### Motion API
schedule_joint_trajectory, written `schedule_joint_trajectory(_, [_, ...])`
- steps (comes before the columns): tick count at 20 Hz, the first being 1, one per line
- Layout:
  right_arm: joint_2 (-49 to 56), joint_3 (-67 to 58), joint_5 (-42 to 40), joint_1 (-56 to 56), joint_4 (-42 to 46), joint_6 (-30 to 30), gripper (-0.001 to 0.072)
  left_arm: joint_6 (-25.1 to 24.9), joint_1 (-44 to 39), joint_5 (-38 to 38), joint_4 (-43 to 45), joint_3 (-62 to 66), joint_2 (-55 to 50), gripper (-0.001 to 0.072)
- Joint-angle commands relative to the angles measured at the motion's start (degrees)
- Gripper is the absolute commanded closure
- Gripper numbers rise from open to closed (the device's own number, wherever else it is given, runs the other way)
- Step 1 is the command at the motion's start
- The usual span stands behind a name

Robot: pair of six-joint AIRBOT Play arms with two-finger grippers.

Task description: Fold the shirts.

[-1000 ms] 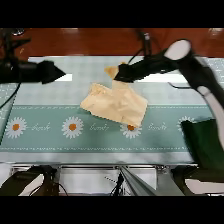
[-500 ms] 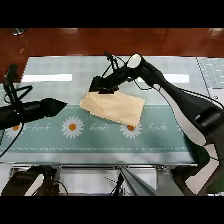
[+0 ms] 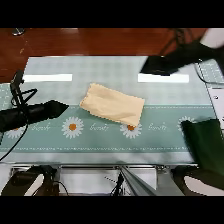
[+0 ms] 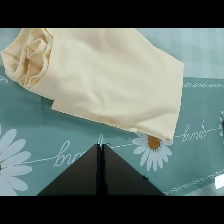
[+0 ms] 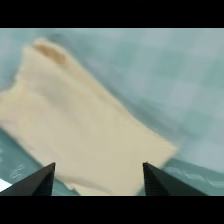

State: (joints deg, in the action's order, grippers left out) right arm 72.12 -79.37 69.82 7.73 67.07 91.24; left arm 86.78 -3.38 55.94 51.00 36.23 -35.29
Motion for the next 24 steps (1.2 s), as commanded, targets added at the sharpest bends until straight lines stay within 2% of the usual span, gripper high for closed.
schedule_joint_trajectory(1, [-21.0,30.1,-14.8,-6.1,14.1,17.0,0.008,-0.2,0.0,-0.1,0.0,-0.1,-0.3,0.0683])
schedule_joint_trajectory(2, [-24.7,39.8,-19.8,-6.6,11.9,20.9,0.008,-0.2,0.0,-0.1,0.0,-0.1,-0.4,0.0683])
schedule_joint_trajectory(4, [-26.1,51.9,-26.7,-6.5,-1.0,19.5,0.0081,-0.2,0.0,-0.2,0.0,-0.1,-0.8,0.0683])
schedule_joint_trajectory(6, [-21.1,56.2,-28.3,-6.5,-18.7,5.9,0.0081,-0.9,0.0,-1.3,0.0,-0.1,-1.0,0.0683])
schedule_joint_trajectory(8, [-12.8,54.5,-25.2,-6.5,-30.4,-6.7,0.0081,-0.6,0.0,-2.8,-0.3,-0.1,-1.0,0.0683])
schedule_joint_trajectory(9, [-8.6,52.8,-23.2,-6.5,-34.1,-11.1,0.0081,-0.6,0.0,-2.9,-0.7,-0.1,-1.0,0.0683])
schedule_joint_trajectory(12, [3.3,45.2,-15.4,-6.5,-38.5,-18.6,0.0081,-0.6,0.0,-2.0,-0.9,-0.1,-1.0,0.0683])
schedule_joint_trajectory(18, [14.5,33.3,-11.7,-3.4,-38.6,-19.1,0.0082,-0.6,0.0,-2.0,-0.9,-0.1,-1.0,0.0683])
schedule_joint_trajectory(20, [16.3,30.4,-12.3,0.0,-38.2,-19.1,0.0113,-0.6,0.0,-2.0,-0.9,-0.1,-1.0,0.0682])
schedule_joint_trajectory(21, [17.1,28.9,-12.2,1.3,-37.2,-18.4,0.0229,-0.6,0.0,-2.0,-0.9,-0.1,-1.0,0.0682])
schedule_joint_trajectory(22, [17.7,27.2,-11.8,2.3,-35.6,-17.8,0.0499,-0.6,0.0,-1.9,-0.9,-0.1,-1.0,0.0683])
schedule_joint_trajectory(23, [17.8,25.7,-11.5,2.8,-34.3,-18.3,0.0688,-0.6,0.0,-1.9,-0.9,-0.1,-1.0,0.0683])
schedule_joint_trajectory(24, [17.8,23.5,-10.1,2.8,-32.8,-18.2,0.0687,-0.6,0.0,-1.7,-0.9,-0.1,-1.0,0.0682])
